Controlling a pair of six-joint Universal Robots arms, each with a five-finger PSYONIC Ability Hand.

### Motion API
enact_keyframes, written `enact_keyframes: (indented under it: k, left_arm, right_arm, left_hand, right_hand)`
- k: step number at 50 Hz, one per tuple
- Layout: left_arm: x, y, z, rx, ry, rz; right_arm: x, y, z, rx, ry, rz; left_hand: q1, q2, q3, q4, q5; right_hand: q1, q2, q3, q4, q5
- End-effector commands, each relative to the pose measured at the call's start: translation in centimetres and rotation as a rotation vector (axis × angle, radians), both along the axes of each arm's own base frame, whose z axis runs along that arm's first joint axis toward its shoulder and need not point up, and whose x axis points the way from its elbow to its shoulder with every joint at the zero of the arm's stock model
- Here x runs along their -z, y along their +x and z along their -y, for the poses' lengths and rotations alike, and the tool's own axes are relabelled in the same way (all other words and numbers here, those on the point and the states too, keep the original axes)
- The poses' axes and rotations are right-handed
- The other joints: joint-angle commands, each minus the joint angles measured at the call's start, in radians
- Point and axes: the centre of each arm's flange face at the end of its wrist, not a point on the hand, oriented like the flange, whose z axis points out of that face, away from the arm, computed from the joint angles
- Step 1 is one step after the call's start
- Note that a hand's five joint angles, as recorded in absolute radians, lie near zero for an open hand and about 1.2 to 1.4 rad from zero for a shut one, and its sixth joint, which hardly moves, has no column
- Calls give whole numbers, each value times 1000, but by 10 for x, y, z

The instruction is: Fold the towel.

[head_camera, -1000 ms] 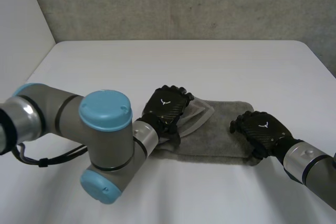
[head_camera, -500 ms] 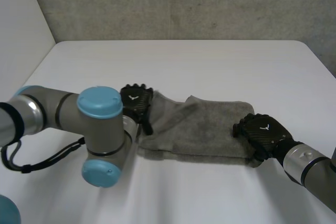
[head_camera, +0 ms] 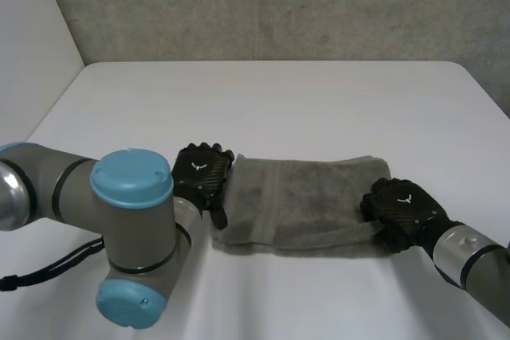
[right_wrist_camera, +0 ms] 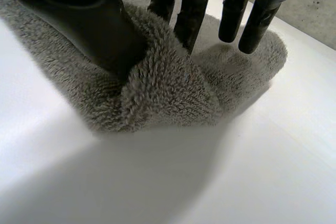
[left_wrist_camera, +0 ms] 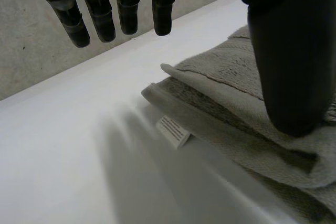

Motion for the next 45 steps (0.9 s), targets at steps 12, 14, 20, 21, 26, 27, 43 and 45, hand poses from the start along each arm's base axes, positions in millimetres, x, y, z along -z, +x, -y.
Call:
enact_keyframes:
  k: [12,14,20,21,26,27,43,45]
  left_arm:
    - [-10,15,-18,-2,3,1]
    - [-9,15,-18,-3,5,0]
    - [-9,15,-18,-1,5,0]
    - [-9,15,-18,-1,5,0]
    - [-10,17,-18,-7,5,1]
    - [-10,17,-18,-7,5,1]
    - [-64,58,3,-145,-100,-95]
    - [-68,62,7,-161,-107,-109]
  right_arm:
    - [-10,-26,8,90,-11,-8]
    - [-7,-28,6,88,2,-2]
    - [-6,-33,6,81,14,24]
    - [-6,-33,6,81,14,24]
    - [-9,-32,9,45,3,39]
    - [-9,-32,9,45,3,39]
    - [-103,20,12,-185,-243,49]
    - [-114,53,-2,-293,-288,58]
  left_hand:
    - [-99,-66,-51,-59,-53]
    - [-99,-66,-51,-59,-53]
    - [-99,-66,-51,-59,-53]
    - [-99,-66,-51,-59,-53]
    - [-99,-66,-51,-59,-53]
    - [-99,-66,-51,-59,-53]
    - [-99,-66,-51,-59,-53]
    - [-99,-66,-51,-59,-53]
  right_hand:
    - [-595,-595,-43,-76,-643]
    - [-546,-546,-43,-76,-594]
    - [-174,-174,-43,-76,-222]
    - [-173,-172,-43,-76,-220]
    - [155,155,-43,-76,107]
    - [155,155,-43,-76,107]
    - [155,155,-43,-76,107]
    - [155,155,-43,-76,107]
